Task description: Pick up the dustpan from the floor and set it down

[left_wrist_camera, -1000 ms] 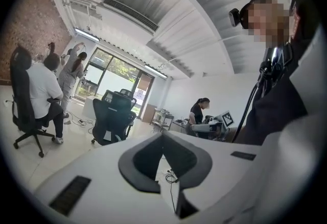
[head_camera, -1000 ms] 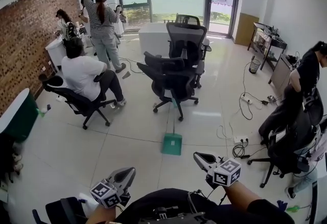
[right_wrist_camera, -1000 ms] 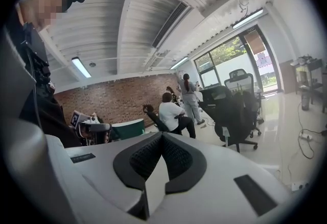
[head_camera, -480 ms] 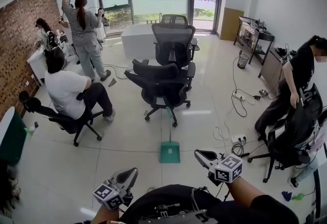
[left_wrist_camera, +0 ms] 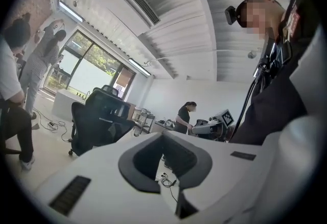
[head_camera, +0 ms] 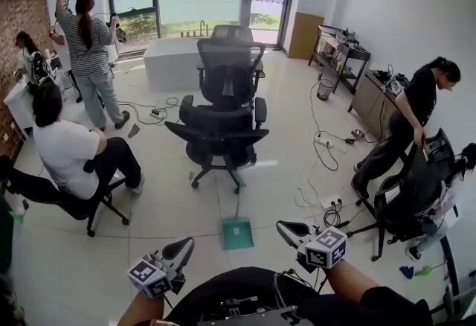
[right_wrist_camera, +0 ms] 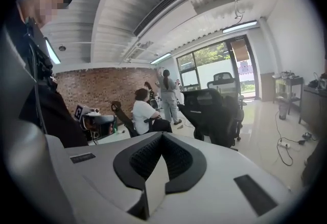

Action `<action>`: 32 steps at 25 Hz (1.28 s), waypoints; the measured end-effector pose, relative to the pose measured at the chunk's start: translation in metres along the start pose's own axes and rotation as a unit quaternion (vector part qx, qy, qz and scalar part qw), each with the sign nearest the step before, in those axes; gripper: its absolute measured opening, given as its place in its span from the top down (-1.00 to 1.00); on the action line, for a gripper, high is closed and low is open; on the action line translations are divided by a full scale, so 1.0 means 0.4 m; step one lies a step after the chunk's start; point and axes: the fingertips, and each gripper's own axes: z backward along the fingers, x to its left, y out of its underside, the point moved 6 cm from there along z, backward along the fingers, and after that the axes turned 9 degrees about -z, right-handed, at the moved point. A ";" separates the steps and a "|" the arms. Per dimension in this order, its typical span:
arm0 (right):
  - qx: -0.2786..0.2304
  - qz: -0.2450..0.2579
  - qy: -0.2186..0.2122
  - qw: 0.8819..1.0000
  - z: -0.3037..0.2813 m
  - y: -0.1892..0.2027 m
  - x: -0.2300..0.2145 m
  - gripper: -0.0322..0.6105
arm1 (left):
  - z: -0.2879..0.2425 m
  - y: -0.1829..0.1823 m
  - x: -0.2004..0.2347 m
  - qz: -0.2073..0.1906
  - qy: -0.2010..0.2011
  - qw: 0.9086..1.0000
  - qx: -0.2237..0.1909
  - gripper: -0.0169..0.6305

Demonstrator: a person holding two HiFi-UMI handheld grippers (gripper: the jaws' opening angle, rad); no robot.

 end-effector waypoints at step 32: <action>0.195 -0.003 -0.039 0.980 -1.108 -0.132 -1.456 0.30 | -1.168 0.220 0.712 0.081 -0.089 0.987 0.103 0.91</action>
